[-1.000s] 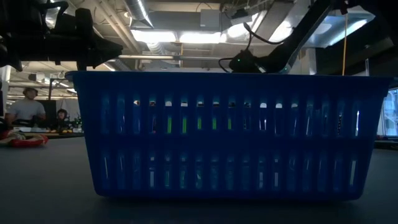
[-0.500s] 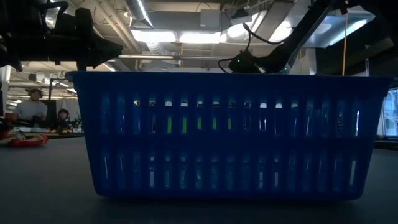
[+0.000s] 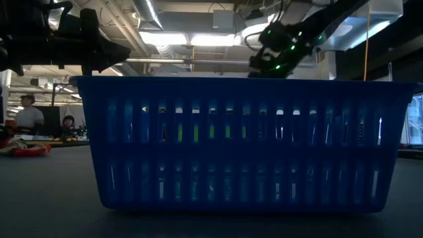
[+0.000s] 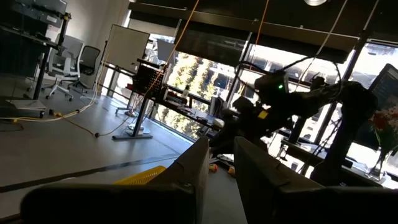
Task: Sort produce into baskets
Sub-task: Put the red mushroom into the green bin
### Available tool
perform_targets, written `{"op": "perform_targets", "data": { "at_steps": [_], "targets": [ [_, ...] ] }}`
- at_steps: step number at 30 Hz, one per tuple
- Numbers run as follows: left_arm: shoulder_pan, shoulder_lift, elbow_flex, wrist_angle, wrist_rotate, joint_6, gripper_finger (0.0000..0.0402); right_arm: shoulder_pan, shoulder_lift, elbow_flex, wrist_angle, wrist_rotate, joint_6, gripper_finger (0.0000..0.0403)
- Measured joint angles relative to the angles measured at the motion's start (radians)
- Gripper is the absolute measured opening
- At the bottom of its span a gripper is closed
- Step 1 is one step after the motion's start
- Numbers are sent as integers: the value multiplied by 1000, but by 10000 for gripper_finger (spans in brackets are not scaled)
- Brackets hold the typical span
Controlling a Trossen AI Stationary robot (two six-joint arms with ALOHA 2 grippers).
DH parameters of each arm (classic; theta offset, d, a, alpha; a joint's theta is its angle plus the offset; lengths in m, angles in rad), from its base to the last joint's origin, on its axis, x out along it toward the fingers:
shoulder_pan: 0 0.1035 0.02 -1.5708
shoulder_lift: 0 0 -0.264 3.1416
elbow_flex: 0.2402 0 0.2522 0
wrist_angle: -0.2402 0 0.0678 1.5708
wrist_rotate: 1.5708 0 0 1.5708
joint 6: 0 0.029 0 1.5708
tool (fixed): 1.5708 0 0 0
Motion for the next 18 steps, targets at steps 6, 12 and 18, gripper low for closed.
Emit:
{"op": "perform_targets", "data": {
  "at_steps": [6, 12, 18],
  "targets": [
    [0, 0, 0, 0, -2, -1, 72, -10, -126, 0, -196, 228, -59, 131],
    [0, 0, 0, 0, -4, -2, 72, -119, -151, 0, -336, 252, -19, 131],
    [0, 0, 0, 0, -4, -2, 72, -273, -93, 0, -409, 146, 51, 137]
  ]
}}
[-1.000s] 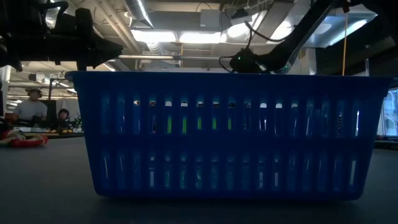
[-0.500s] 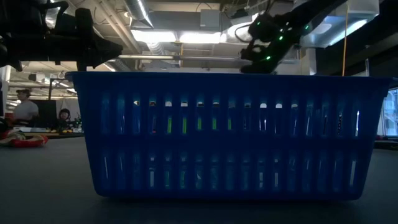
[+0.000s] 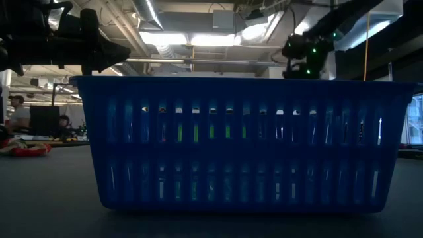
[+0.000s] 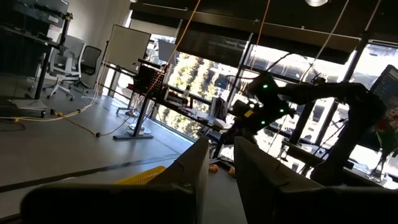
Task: Sort produce into baskets
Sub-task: Put the red mushroom into the green bin
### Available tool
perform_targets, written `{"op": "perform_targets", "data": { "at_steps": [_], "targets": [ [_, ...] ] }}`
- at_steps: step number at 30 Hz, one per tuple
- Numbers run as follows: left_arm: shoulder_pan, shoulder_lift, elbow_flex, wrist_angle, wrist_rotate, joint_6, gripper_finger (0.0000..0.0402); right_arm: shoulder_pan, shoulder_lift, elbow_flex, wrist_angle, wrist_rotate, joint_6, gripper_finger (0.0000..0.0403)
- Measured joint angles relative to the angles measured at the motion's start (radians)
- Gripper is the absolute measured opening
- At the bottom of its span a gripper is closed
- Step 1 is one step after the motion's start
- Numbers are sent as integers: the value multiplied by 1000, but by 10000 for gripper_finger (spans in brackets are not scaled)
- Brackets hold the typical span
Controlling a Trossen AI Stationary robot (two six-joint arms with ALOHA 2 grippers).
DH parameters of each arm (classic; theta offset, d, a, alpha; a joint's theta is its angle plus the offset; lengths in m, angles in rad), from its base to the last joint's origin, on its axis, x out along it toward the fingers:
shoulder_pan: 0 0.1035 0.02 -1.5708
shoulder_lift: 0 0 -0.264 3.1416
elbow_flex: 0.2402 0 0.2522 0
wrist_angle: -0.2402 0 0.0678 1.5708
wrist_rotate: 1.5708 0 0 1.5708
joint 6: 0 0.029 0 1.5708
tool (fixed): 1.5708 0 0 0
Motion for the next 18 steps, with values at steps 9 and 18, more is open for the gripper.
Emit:
{"op": "perform_targets", "data": {
  "at_steps": [9, 18],
  "targets": [
    [0, 0, 0, 0, 0, -1, 72, -133, 139, 0, -43, -46, 7, 219],
    [0, 0, 0, 0, 0, -1, 72, -186, 228, 0, -27, -34, 6, 224]
  ]
}}
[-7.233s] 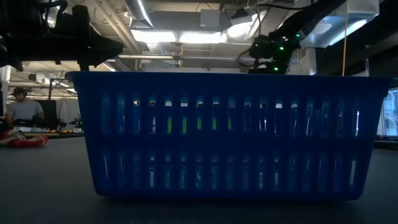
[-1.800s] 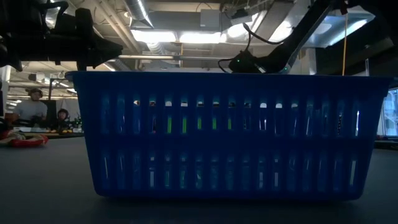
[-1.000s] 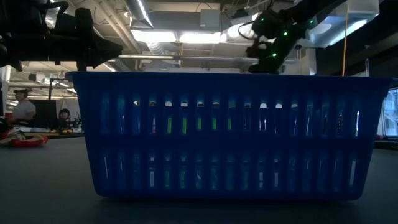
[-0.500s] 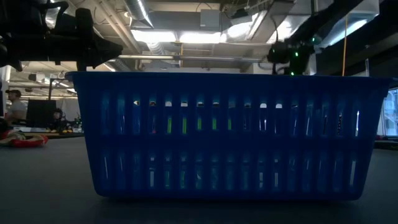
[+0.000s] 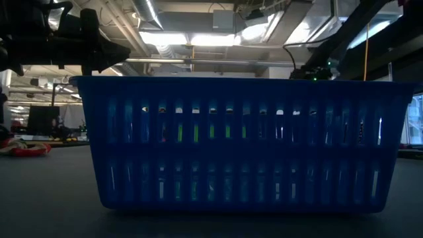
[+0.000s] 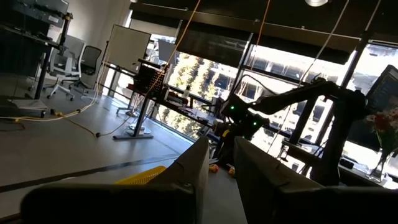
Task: Sort produce into baskets
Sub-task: Put the red mushroom into the green bin
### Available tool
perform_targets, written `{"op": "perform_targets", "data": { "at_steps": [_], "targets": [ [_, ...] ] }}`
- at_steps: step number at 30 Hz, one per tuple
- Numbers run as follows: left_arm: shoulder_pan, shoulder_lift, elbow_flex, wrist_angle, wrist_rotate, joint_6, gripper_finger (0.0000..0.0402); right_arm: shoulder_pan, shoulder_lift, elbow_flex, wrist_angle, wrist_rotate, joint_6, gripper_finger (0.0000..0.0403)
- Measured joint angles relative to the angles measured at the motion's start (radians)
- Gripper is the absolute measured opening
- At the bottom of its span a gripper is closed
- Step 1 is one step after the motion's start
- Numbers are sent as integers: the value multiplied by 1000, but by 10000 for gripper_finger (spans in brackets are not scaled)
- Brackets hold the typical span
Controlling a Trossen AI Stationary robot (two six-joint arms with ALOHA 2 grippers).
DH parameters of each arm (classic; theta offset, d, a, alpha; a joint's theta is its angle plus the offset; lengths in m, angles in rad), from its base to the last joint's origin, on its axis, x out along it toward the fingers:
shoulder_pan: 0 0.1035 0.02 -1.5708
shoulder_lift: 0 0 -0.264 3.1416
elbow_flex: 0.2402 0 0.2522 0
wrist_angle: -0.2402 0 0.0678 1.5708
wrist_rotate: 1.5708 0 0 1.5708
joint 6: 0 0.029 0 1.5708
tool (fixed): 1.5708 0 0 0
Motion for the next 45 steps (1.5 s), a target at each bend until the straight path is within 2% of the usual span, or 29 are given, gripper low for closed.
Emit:
{"op": "perform_targets", "data": {
  "at_steps": [15, 26, 30, 38, 45],
  "targets": [
    [0, 0, 0, 0, 0, 3, 72, -10, 131, 0, 54, 50, 0, 162],
    [0, 0, 0, 0, 0, 0, 72, -16, 138, 2, 68, 19, -46, 71],
    [0, 0, 0, 0, 0, 0, 72, -16, 123, -1, 60, 14, -53, 58],
    [0, 0, 0, 0, 0, 5, 72, 45, 4, -2, 30, -102, -53, 61],
    [0, 0, 0, 0, 0, 2, 72, 163, -89, -1, 47, -315, -53, 64]
  ]
}}
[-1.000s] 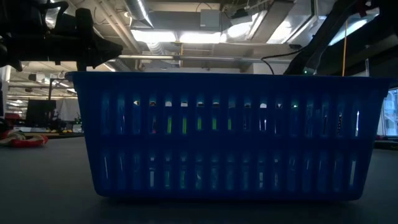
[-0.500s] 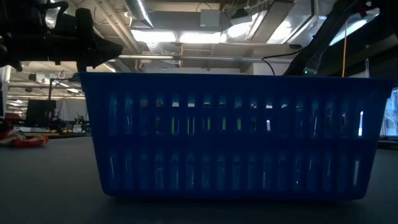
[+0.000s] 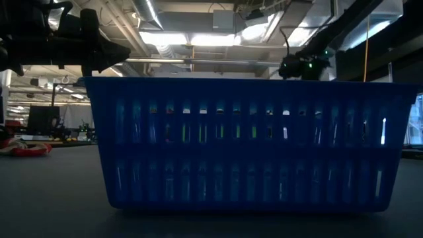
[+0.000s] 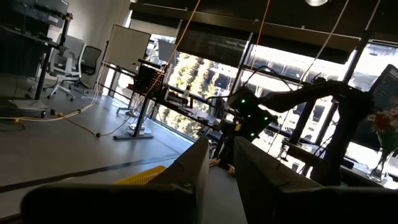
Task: Sort produce into baskets
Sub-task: Put the red mushroom into the green bin
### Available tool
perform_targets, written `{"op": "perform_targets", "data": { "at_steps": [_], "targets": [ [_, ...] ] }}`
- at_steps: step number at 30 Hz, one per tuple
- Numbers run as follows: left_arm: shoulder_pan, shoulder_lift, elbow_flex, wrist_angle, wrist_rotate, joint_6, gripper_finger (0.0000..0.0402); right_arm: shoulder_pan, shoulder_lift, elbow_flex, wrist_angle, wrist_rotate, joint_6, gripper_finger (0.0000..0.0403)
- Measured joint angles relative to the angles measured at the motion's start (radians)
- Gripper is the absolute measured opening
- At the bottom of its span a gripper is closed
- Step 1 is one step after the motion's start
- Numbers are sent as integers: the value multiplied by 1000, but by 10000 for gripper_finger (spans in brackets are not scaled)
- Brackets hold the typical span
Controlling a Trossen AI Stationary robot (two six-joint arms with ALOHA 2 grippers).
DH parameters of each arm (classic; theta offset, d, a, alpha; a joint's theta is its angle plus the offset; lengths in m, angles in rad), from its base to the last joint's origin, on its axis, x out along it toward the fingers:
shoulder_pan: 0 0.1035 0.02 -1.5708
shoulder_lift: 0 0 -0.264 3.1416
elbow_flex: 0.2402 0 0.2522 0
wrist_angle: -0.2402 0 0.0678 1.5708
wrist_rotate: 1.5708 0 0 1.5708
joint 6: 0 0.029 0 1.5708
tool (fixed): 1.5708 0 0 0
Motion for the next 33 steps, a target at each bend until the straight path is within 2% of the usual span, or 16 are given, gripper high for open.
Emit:
{"op": "perform_targets", "data": {
  "at_steps": [7, 14, 24, 33],
  "targets": [
    [0, 0, 0, 0, 0, 1, 72, 161, -15, 0, 61, -182, 0, 64],
    [0, 0, 0, 0, 0, 1, 72, 337, -15, 0, 153, -287, -7, 64],
    [0, 0, 0, 0, 0, 1, 72, 547, -10, 1, 291, -297, -31, 65],
    [0, 0, 0, 0, 0, 0, 72, 671, 19, 1, 381, -235, -37, 65]
  ]
}}
